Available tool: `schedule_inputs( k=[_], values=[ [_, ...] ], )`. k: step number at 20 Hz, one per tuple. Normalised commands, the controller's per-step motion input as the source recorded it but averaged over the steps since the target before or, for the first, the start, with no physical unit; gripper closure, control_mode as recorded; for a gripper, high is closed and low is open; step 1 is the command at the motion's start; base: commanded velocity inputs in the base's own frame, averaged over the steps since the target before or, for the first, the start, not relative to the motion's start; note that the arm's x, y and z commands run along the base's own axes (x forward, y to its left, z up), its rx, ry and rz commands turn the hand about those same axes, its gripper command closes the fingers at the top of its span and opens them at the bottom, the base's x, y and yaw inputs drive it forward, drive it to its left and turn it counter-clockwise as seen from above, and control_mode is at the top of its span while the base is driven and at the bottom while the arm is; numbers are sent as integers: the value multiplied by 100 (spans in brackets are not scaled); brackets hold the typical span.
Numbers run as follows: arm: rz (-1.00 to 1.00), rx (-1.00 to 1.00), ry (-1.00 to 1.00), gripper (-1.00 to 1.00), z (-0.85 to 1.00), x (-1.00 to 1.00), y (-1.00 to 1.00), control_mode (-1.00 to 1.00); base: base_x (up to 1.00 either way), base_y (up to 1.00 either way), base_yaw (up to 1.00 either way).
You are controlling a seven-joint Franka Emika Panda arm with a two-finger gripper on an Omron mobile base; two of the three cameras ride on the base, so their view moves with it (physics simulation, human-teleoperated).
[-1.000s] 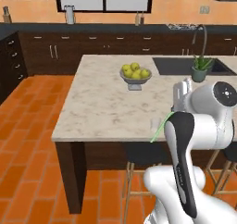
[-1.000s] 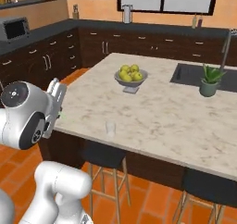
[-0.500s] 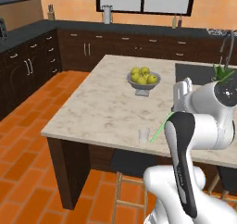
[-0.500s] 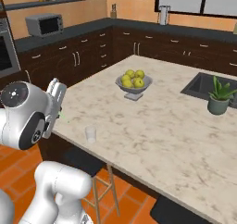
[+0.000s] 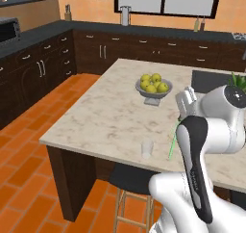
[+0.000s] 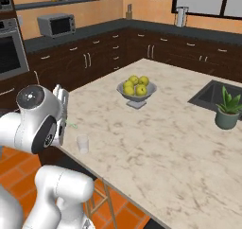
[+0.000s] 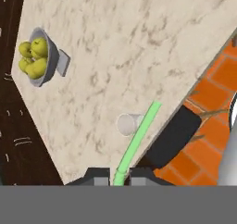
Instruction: Take a straw from the drawer in front and place it inside the glass cup on the dining counter.
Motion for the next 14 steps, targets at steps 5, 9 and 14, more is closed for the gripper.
schedule_inputs(
  k=[5, 9, 14],
  values=[
    [28, -53, 1, 100, -52, 8, 34, -100, 0, 0, 0],
    [14, -20, -27, 100, -29, 5, 25, -100, 0, 0, 0],
    [19, 0, -35, 100, -1, 1, 2, -100, 0, 0, 0]
  ],
)
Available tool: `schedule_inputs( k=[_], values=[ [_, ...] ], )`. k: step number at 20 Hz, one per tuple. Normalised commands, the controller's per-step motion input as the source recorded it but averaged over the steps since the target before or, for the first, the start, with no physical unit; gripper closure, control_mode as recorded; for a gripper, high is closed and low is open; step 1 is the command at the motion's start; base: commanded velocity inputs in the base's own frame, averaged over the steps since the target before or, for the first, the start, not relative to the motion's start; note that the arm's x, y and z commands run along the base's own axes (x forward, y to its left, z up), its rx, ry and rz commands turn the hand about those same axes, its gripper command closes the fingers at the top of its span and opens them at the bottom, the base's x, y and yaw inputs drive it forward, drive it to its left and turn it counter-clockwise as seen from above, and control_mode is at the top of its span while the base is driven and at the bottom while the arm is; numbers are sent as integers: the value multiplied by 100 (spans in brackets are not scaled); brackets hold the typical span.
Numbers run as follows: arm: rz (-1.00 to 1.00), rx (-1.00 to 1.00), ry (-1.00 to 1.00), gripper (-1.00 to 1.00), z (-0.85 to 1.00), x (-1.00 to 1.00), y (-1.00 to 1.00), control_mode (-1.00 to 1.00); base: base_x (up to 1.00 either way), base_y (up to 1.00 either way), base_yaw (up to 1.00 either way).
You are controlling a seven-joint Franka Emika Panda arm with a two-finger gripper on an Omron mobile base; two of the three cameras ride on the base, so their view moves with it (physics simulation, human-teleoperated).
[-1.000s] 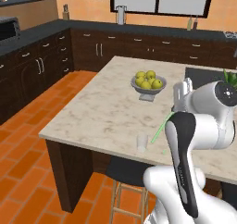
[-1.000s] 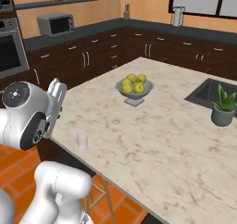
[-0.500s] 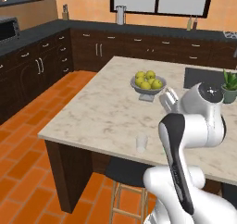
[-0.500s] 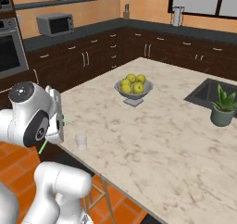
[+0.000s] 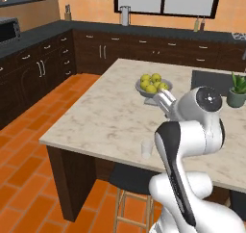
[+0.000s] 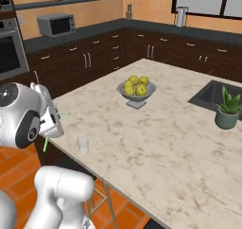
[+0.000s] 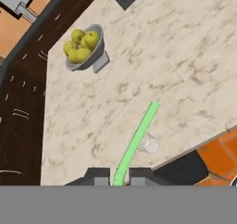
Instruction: Take a straw from the drawer in front and place it inside the glass cup on the dining counter.
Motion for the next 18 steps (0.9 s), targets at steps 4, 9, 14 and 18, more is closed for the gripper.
schedule_inputs(
  k=[4, 9, 14, 18],
  values=[
    [27, 0, -37, 100, -3, 0, 0, -100, 0, 0, 0],
    [24, 0, -26, 100, -19, 0, 0, -100, 0, 0, 0],
    [20, 0, 0, 100, -26, -1, 0, -100, 0, 0, 0],
    [15, 7, -17, 100, -21, 0, -1, -100, 0, 0, 0]
  ],
)
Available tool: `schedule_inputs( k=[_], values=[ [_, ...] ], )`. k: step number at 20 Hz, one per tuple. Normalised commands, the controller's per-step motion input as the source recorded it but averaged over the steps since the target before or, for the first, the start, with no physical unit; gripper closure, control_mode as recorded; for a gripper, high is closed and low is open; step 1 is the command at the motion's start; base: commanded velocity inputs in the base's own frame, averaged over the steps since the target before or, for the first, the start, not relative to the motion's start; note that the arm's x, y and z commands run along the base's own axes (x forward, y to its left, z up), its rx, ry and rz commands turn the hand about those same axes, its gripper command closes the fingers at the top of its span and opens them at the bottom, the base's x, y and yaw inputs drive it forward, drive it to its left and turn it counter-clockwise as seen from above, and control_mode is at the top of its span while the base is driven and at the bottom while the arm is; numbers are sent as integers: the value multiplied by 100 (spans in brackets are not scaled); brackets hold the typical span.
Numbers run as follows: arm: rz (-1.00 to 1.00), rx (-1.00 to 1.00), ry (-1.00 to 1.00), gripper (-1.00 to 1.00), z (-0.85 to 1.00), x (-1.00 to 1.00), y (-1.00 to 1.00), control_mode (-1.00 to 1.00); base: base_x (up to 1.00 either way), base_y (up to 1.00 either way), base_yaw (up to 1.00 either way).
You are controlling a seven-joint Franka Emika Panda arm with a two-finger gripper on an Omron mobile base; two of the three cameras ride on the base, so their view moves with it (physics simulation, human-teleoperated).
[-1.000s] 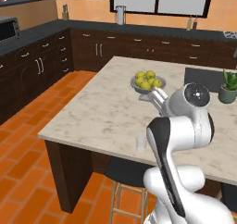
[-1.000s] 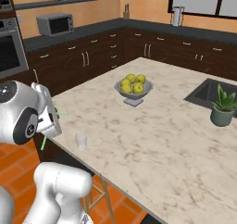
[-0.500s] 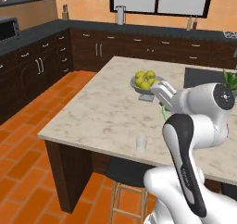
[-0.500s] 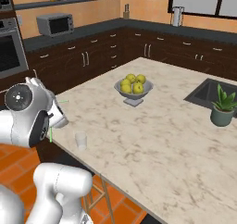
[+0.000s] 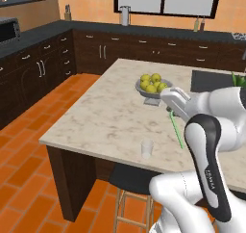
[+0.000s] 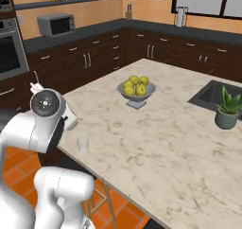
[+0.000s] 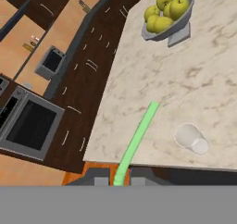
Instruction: Take a straw from the drawer in front and place it inside the glass cup on the dining counter.
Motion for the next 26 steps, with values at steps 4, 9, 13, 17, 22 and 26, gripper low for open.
schedule_inputs(
  k=[4, 9, 13, 17, 22, 26],
  values=[
    [10, 18, -22, 100, -6, 6, 0, -100, 0, 0, 0],
    [1, 18, -22, 100, -14, 10, 0, -100, 0, 0, 0],
    [1, 11, -12, 100, -31, 4, 0, -100, 0, 0, 0],
    [5, 0, -3, 100, -57, 0, 0, -100, 0, 0, 0],
    [3, 5, -19, 100, -44, 3, 0, -100, 0, 0, 0],
    [0, 13, -22, 100, -22, 33, 13, -100, 0, 0, 0]
  ],
)
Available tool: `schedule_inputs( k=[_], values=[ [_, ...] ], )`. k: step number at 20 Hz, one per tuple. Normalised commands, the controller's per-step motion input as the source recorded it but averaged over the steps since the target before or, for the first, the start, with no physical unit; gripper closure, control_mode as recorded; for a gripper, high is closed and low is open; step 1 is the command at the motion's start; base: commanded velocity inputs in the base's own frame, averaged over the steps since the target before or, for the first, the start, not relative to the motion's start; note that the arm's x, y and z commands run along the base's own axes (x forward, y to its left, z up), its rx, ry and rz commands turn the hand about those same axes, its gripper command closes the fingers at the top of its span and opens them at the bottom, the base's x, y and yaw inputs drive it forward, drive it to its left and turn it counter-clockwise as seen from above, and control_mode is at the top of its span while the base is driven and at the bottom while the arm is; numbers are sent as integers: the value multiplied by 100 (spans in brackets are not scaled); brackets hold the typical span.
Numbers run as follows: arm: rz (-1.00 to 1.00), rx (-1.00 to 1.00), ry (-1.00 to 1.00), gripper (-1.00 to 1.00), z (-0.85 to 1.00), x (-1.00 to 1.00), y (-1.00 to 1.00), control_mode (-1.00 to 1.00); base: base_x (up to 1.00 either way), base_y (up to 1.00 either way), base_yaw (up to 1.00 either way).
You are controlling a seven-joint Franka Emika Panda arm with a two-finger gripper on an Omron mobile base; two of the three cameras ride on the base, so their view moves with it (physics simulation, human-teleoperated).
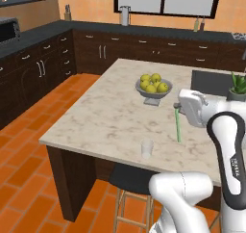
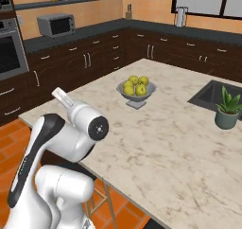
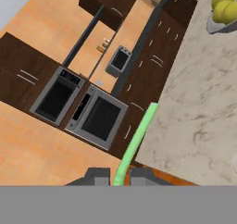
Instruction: Take a straw from the drawer in front and place it inside the glass cup on the dining counter.
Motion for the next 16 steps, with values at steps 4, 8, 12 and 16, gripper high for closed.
schedule_inputs(
  k=[4, 8, 12, 16],
  values=[
    [0, 9, -9, 100, -29, 41, 27, -100, 0, 0, 0],
    [0, 4, -1, 100, -19, 17, 16, -100, 0, 0, 0],
    [0, 0, 0, 100, -13, 16, 0, -100, 0, 0, 0],
    [0, 0, 0, 100, -15, 16, 3, -100, 0, 0, 0]
  ],
)
